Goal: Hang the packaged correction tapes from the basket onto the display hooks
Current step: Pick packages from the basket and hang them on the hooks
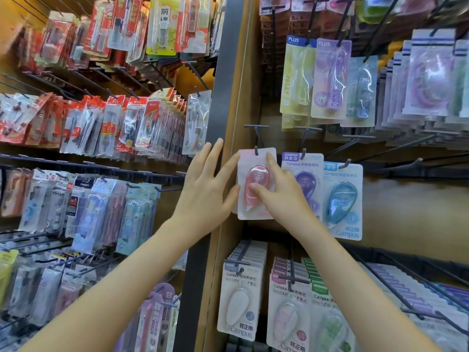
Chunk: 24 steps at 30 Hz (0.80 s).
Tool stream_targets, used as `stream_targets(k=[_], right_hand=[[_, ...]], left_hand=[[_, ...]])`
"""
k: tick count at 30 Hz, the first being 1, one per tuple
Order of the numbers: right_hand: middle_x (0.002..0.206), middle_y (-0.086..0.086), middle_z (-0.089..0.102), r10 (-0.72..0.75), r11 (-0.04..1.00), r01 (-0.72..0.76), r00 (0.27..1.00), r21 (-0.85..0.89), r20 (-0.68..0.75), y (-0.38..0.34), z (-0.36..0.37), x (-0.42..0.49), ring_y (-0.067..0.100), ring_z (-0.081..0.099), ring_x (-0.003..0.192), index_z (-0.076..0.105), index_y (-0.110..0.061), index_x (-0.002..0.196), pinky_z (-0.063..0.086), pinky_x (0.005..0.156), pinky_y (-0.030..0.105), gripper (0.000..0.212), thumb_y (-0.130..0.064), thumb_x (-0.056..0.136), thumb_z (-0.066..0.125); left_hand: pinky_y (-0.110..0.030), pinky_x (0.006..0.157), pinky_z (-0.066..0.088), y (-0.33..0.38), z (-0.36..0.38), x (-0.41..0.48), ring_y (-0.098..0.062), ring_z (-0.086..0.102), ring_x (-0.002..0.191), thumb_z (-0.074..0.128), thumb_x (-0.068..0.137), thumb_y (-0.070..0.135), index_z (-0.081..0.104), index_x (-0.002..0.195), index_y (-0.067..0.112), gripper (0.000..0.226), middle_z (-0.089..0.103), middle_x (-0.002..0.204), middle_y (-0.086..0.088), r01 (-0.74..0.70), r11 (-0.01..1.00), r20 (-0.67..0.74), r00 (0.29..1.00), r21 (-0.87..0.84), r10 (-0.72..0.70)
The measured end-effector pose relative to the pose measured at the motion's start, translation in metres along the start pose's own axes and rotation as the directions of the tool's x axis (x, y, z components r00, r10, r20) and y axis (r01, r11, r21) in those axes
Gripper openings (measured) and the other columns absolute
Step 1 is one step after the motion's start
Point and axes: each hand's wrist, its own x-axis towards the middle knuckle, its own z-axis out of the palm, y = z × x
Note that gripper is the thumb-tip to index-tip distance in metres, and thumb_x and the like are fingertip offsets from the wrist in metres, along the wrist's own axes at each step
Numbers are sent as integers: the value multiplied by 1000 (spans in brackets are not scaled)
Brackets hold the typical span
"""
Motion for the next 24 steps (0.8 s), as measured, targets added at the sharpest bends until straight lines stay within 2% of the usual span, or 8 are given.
stream_targets(k=[2, 4, 6, 8, 12, 17, 20, 24], right_hand=[[144, 6, 28, 22, 996, -22, 1000, -82, -2, -2, 5, 2, 22, 37, 130, 4, -32, 153, 36, 87, 23, 73, -31, 98, 52], [146, 8, 21, -7, 967, -10, 998, -256, -65, -6, 11, 2, 24, 31, 132, 5, -28, 153, 38, 99, 30, 72, -31, 98, 50], [153, 10, 10, -117, 884, 32, 981, -466, -156, -9, 17, -1, 26, 16, 139, 9, -19, 152, 26, 112, 36, 72, -32, 96, 52], [158, 10, 3, -240, 832, 109, 955, -544, -176, -9, 24, -3, 26, 6, 144, 11, -12, 152, 15, 117, 36, 77, -33, 93, 56], [156, 13, 23, -339, 786, 208, 933, -582, -124, -1, 38, -2, 26, 14, 146, 24, -5, 150, 15, 119, 37, 73, -31, 91, 58], [159, 12, 13, -273, 788, 172, 958, -591, -86, 5, 38, 9, 25, 7, 148, 16, -8, 152, 9, 118, 33, 70, -31, 96, 51], [161, 11, 6, -238, 842, 171, 969, -512, -68, 4, 39, 0, 26, 2, 148, 13, -13, 153, 12, 118, 36, 70, -29, 96, 51], [158, 14, 16, -379, 883, 309, 913, -353, -151, -14, 60, -54, 28, 9, 148, 20, -14, 152, 14, 119, 38, 70, -21, 93, 55]], left_hand=[[-41, 116, 6, -5, 4, -2, -27, 4, 147, 39, 92, 42, 37, 146, 22, 58, 14, 159, -12, -20, 998, 45, 999, 55, 18], [-41, 116, 4, -7, 5, -4, -24, -3, 147, 36, 92, 41, 33, 147, 23, 58, 9, 160, -10, -33, 999, 58, 998, 35, 31], [-40, 117, 3, -7, 6, -5, -18, -9, 147, 33, 93, 39, 28, 149, 24, 58, 6, 161, -8, -26, 999, 49, 998, -22, 27], [-40, 118, 4, -8, 7, -7, -16, -10, 147, 30, 95, 36, 25, 150, 25, 56, 6, 161, -6, -21, 997, 37, 999, -74, 23], [-37, 119, 2, -9, 7, -9, -13, -9, 148, 27, 98, 34, 24, 150, 26, 53, 4, 161, -1, -14, 991, 31, 999, -134, 18], [-31, 117, -1, -9, 6, -9, -9, -13, 146, 26, 98, 36, 27, 149, 26, 52, -1, 160, 3, 0, 991, 64, 998, -131, 8], [-27, 117, 1, -7, -3, -21, -9, -8, 147, 26, 99, 38, 22, 150, 30, 52, 3, 161, 2, 23, 984, 86, 996, -178, -8], [-10, 114, 5, -8, -28, -83, -5, 9, 145, 34, 98, 37, 25, 149, 26, 53, 14, 157, 6, 141, 950, 84, 989, -278, -122]])
